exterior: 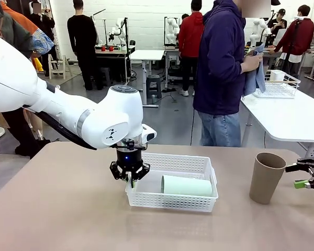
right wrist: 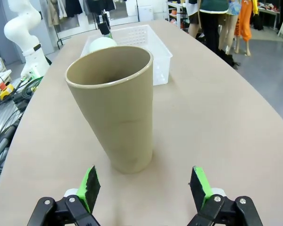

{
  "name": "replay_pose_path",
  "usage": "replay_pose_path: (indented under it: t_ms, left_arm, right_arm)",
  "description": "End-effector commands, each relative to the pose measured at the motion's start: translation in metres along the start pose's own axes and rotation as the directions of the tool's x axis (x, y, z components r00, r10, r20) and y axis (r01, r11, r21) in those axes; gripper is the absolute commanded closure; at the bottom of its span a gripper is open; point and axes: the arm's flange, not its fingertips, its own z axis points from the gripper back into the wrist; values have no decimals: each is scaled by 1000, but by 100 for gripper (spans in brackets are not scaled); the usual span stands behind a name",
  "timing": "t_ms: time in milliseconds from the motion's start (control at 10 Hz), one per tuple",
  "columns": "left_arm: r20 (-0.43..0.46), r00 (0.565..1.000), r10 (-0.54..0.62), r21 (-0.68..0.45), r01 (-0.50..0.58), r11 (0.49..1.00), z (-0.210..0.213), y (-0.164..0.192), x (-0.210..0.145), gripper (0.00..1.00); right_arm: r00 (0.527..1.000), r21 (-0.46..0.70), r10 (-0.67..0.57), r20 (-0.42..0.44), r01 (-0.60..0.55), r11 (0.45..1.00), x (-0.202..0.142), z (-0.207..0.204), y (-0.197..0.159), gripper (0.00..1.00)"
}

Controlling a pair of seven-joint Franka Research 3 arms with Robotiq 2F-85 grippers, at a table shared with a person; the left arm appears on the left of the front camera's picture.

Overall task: Clean and organize the cups into the basket.
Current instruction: Pick up the Reusable plastic cup from the right side of the table and stack it inside the Organizing basket in the center of the table.

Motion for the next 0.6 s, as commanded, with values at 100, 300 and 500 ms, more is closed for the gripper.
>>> replay_pose_path:
  t_ms: [100,300,500]
  left_arm:
    - [6,1000,-3,1,3,1000,2,1,-2,100]
    - [6,1000,-3,1,3,1000,2,1,-2,100]
    - [6,1000,-3,1,3,1000,2,1,-2,100]
  right_arm:
    - [1000,-4,2,10,-2,1000,2,4,1,0]
    - [999,17,47,-20,-47,999,-1,-13,5,0]
    - [998,60,56,-33,-54,997,2,-29,4,0]
